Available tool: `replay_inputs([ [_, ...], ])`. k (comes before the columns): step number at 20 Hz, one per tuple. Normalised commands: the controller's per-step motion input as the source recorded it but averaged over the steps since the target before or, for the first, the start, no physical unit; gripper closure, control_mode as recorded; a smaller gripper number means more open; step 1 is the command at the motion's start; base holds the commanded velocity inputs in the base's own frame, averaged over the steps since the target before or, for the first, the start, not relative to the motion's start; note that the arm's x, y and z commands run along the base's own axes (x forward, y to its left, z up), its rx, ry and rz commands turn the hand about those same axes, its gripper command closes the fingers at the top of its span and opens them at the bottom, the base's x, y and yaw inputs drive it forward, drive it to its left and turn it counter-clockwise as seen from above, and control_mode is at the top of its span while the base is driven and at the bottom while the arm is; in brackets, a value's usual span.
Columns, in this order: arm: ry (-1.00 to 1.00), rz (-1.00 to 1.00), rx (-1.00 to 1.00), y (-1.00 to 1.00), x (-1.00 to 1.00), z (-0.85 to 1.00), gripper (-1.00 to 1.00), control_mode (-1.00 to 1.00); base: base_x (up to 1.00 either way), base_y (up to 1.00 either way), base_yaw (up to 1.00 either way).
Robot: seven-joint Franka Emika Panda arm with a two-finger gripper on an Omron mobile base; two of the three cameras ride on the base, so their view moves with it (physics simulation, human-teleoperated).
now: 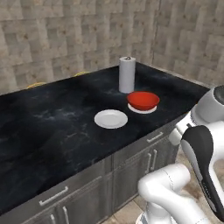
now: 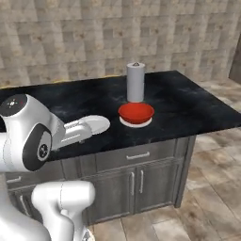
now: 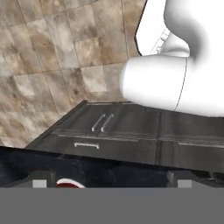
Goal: Move the bowls from the cabinet to the plates on the dining table.
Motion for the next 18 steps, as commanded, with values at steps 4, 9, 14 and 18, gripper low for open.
replay_inputs([
  [4,0.00,0.00,0.00,0.00,0.00,0.00,-1.00,1.00,-0.23,-0.02,-0.63],
  [9,0.00,0.00,0.00,0.00,0.00,0.00,-1.00,1.00,-0.23,0.00,-0.63],
  [14,0.00,0.00,0.00,0.00,0.00,0.00,-1.00,1.00,-0.30,0.00,-0.62],
  [18,0.00,0.00,0.00,0.00,0.00,0.00,-1.00,1.00,-0.34,0.00,-0.61],
])
